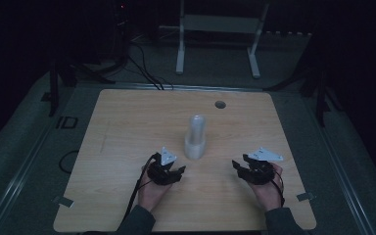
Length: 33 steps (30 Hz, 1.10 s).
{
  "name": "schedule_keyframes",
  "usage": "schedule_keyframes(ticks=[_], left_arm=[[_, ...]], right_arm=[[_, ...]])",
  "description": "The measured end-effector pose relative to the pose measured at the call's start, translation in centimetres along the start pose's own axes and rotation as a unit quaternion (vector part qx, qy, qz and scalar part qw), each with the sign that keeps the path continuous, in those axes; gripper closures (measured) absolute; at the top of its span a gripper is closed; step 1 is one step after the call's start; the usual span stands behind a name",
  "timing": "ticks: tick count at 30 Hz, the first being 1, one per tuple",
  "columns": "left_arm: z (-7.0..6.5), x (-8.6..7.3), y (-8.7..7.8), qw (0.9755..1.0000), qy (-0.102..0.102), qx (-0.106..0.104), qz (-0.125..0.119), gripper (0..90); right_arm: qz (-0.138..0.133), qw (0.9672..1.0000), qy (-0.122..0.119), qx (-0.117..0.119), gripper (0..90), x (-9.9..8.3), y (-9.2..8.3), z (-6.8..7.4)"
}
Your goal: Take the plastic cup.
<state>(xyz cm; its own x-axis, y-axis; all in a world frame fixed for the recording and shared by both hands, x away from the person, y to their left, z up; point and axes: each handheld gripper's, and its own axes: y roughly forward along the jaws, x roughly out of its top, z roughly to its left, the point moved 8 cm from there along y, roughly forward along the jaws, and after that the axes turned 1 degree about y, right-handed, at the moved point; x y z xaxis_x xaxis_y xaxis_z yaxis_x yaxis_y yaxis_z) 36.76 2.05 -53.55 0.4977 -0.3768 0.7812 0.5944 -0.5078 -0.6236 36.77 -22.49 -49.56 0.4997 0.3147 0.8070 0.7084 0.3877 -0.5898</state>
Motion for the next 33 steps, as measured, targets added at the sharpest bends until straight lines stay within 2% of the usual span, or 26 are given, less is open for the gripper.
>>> schedule_keyframes(ticks=[9, 15, 17, 18, 20, 24, 29, 33], left_arm=[[0.2, 1.7, 0.5, 0.9997, -0.005, -0.004, -0.022, 46.6], [0.2, 3.0, 0.8, 0.9993, -0.002, 0.006, -0.036, 36.5], [0.2, 3.0, 0.8, 0.9993, -0.002, 0.006, -0.036, 34.9], [0.1, 3.7, 1.0, 0.9991, 0.000, 0.005, -0.042, 32.2], [-0.1, 4.2, 1.1, 0.9992, -0.002, -0.002, -0.040, 28.3], [-0.2, 4.9, 1.3, 0.9989, 0.001, -0.001, -0.047, 26.4], [-0.1, 5.6, 1.7, 0.9987, -0.009, -0.006, -0.049, 24.1], [0.0, 6.2, 1.9, 0.9981, -0.014, -0.003, -0.061, 24.0]], right_arm=[[-0.008, 0.9998, -0.018, 0.006, 46.4, 1.7, 0.1, 0.8], [-0.014, 0.9996, -0.022, 0.014, 43.9, 2.7, 0.1, 1.3], [-0.015, 0.9995, -0.024, 0.015, 43.5, 2.9, 0.1, 1.4], [-0.018, 0.9994, -0.027, 0.016, 42.3, 3.4, 0.1, 1.6], [-0.022, 0.9992, -0.028, 0.019, 41.1, 3.8, 0.1, 1.8], [-0.026, 0.9989, -0.034, 0.022, 39.6, 4.6, 0.1, 2.2], [-0.029, 0.9984, -0.039, 0.029, 38.5, 5.6, 0.4, 2.8], [-0.032, 0.9979, -0.046, 0.033, 38.0, 6.4, 0.7, 3.3]])
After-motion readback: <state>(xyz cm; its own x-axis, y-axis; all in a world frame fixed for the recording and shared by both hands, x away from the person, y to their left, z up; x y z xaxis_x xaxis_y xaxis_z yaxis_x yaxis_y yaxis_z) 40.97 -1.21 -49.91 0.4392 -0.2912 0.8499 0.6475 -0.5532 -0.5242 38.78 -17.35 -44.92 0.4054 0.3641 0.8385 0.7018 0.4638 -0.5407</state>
